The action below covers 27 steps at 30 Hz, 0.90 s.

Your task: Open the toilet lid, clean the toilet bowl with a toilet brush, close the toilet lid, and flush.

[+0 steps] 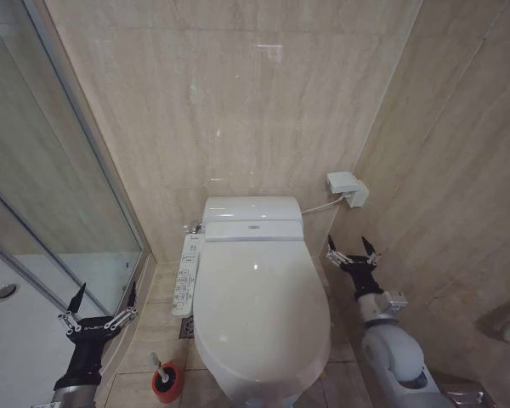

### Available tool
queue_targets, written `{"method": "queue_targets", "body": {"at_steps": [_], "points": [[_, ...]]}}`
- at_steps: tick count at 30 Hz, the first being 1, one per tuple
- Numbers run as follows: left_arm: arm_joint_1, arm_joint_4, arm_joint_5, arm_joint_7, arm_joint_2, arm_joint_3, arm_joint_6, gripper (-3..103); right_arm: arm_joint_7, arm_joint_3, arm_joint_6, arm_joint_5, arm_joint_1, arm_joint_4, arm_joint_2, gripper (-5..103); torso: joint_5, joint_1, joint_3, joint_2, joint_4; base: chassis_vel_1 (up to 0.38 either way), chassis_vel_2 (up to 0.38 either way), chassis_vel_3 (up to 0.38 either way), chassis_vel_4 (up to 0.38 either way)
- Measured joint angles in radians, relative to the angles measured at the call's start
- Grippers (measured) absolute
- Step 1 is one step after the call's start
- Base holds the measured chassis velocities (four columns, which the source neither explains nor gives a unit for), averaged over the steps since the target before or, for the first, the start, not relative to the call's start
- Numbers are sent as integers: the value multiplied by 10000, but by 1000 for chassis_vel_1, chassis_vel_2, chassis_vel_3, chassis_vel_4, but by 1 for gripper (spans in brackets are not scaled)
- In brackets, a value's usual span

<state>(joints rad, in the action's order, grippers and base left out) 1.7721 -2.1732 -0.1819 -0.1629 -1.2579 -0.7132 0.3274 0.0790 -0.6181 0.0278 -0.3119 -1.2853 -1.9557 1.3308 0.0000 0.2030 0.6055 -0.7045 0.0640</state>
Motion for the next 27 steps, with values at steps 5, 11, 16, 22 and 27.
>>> {"method": "queue_targets", "body": {"at_steps": [5,11,16,22,27], "points": [[1,0,0,0,0,0,0,100,-25,-18,-220,0,7,-15,-6,100,0,0,0,0,1,0,0,0,0],[0,0,0,0,0,0,0,100,-30,-21,-241,0,-11,-46,-8,100,0,0,-1,0,0,0,0,0,0],[0,0,0,0,0,0,0,100,-31,-24,-243,0,-20,-60,-7,100,0,0,-1,0,0,0,0,0,0],[0,0,0,0,0,0,0,100,-31,-27,-244,0,-29,-71,-6,100,0,0,-1,0,0,0,0,0,0],[0,0,0,0,0,0,0,100,-31,-27,-244,1,-31,-74,-6,100,0,0,-1,0,0,0,0,0,0]]}}
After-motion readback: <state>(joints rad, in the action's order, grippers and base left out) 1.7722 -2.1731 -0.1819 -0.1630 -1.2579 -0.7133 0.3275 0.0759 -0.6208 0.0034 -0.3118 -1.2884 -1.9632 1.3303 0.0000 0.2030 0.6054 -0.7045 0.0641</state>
